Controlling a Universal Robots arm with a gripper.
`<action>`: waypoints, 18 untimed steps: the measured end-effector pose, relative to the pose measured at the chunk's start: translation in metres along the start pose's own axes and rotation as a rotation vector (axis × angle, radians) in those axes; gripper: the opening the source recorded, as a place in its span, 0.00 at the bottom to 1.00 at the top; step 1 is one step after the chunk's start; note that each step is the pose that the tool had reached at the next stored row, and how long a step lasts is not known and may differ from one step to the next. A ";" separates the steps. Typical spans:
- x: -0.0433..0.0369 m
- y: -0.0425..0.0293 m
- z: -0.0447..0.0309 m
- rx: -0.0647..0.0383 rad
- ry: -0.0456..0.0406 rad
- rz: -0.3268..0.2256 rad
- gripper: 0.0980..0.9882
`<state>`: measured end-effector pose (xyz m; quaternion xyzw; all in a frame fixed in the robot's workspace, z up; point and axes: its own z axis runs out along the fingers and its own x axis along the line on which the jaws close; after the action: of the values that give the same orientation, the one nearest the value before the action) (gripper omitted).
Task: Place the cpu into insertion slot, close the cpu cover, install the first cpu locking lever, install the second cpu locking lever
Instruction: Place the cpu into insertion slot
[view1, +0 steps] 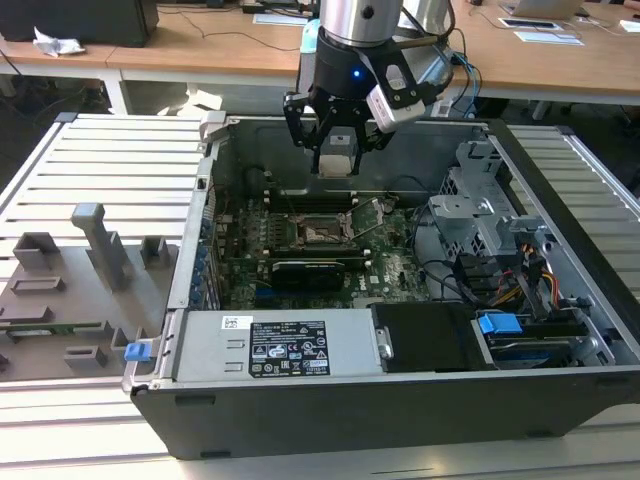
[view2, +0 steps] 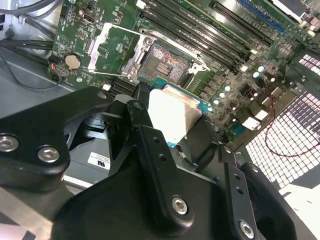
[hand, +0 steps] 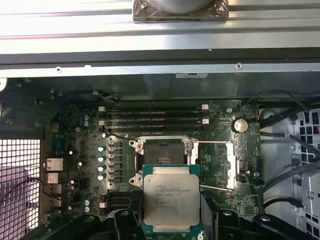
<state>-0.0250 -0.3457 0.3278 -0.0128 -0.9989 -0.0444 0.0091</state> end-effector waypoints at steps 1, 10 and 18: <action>0.0000 -0.0001 0.0013 0.000 0.0000 0.000 0.50; -0.0003 -0.0012 0.0143 0.005 0.0003 0.000 0.50; -0.0006 -0.0016 0.0184 0.008 0.0002 0.000 0.50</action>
<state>-0.0248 -0.3457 0.3092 -0.0129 -0.9991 -0.0403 0.0092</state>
